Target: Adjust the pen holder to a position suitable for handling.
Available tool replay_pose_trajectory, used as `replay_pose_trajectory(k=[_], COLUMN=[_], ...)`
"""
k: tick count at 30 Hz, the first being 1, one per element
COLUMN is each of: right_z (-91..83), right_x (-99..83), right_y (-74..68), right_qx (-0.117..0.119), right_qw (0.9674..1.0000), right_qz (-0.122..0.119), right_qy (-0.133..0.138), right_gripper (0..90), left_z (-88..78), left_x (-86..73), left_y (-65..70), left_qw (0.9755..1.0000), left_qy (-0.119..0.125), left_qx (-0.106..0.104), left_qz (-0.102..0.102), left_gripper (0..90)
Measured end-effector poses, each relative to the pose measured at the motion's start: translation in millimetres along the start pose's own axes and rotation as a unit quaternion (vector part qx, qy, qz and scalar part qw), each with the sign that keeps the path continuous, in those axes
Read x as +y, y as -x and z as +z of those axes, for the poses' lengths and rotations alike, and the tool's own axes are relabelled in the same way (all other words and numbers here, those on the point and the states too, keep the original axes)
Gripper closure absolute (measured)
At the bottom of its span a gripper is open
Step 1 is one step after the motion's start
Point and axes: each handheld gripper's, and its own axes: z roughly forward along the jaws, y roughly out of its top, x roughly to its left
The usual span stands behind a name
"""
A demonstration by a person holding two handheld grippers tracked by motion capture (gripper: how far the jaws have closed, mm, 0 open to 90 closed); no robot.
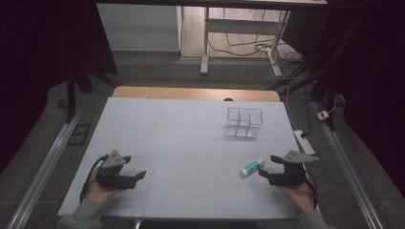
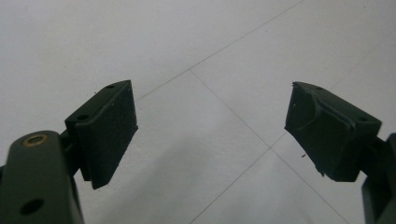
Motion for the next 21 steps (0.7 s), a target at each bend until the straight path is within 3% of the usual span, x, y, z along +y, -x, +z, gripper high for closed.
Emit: replay_pose_trajectory(k=[11,21], right_z=[3.7,12.4], right_x=[15.2,33.5], right_y=[-1.6,5.2], right_qx=[-0.007,-0.018], right_qw=[1.0000,0.9998], right_qz=[-0.001,0.006], right_qy=[0.000,-0.004], right_gripper=[22.5,22.7], left_z=[2.2,1.2], left_x=[1.3,1.7], left_y=[0.6,-0.3], left_qw=[1.0000,1.0000], left_qy=[-0.004,-0.002], left_qx=[-0.001,-0.005], left_qz=[0.002,0.004], left_gripper=[16.0,16.3])
